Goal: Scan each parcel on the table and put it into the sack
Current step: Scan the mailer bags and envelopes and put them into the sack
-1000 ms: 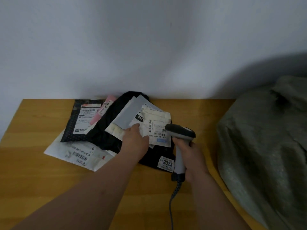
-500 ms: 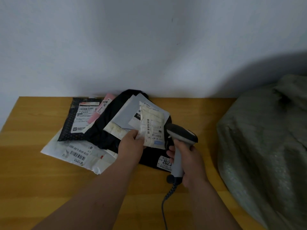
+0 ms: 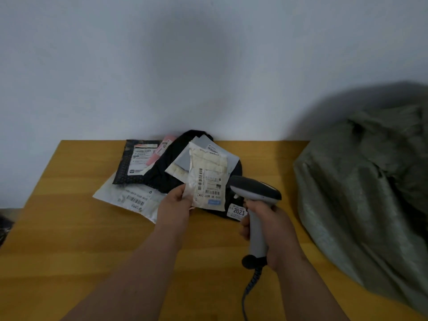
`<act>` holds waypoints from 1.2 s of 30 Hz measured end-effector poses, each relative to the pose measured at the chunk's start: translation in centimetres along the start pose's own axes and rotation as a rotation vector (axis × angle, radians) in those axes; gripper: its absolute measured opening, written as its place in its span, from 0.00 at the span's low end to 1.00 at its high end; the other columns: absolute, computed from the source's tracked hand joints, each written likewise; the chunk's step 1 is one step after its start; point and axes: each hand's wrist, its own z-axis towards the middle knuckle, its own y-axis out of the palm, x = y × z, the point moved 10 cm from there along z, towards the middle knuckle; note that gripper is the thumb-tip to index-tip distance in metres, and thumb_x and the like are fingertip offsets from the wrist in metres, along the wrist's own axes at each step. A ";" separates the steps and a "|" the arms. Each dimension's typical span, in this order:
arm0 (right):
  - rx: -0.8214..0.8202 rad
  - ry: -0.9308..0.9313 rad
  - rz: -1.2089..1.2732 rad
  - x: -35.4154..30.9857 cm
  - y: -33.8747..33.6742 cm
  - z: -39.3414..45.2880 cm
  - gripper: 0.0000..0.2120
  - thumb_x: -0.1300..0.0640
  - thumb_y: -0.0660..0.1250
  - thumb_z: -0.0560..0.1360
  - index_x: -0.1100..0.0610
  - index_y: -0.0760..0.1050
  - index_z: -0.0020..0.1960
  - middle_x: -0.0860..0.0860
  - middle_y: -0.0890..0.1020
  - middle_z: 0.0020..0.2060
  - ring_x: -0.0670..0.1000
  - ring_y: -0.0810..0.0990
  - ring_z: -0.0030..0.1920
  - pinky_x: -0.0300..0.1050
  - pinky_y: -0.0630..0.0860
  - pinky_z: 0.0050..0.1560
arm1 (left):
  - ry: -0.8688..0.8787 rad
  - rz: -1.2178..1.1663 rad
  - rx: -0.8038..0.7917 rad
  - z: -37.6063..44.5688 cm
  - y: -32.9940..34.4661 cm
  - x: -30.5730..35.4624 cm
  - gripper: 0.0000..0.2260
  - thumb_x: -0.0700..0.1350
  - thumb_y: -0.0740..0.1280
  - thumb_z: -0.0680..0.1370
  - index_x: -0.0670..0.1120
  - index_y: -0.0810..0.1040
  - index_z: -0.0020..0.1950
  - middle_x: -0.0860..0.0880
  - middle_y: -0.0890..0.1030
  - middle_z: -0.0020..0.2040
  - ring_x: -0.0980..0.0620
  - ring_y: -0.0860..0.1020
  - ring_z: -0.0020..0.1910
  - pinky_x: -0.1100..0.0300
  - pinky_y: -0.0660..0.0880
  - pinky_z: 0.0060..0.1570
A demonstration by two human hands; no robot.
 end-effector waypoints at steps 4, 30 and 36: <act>-0.021 -0.050 -0.030 0.0 0.5 -3.5 0.07 0.57 0.69 0.78 0.61 0.79 0.49 0.56 0.80 0.32 0.54 0.79 0.32 0.48 0.77 0.35 | 0.002 -0.077 0.014 -2.6 -2.4 0.1 0.13 0.38 0.60 0.82 0.55 0.79 0.53 0.51 0.83 0.52 0.51 0.80 0.51 0.57 0.77 0.50; -0.068 -0.184 -0.058 1.2 -2.2 -17.4 0.07 0.58 0.68 0.75 0.63 0.77 0.45 0.55 0.78 0.30 0.53 0.75 0.29 0.45 0.73 0.32 | 0.104 -0.220 -0.061 -14.2 -4.6 1.1 0.12 0.37 0.62 0.81 0.48 0.78 0.62 0.47 0.81 0.56 0.48 0.80 0.56 0.55 0.79 0.53; -0.059 -0.189 -0.050 1.5 -2.5 -18.7 0.06 0.60 0.67 0.75 0.63 0.77 0.46 0.56 0.78 0.30 0.53 0.75 0.28 0.45 0.72 0.31 | 0.107 -0.221 -0.069 -15.1 -4.8 1.1 0.12 0.37 0.62 0.81 0.48 0.78 0.62 0.46 0.81 0.57 0.47 0.80 0.56 0.54 0.79 0.54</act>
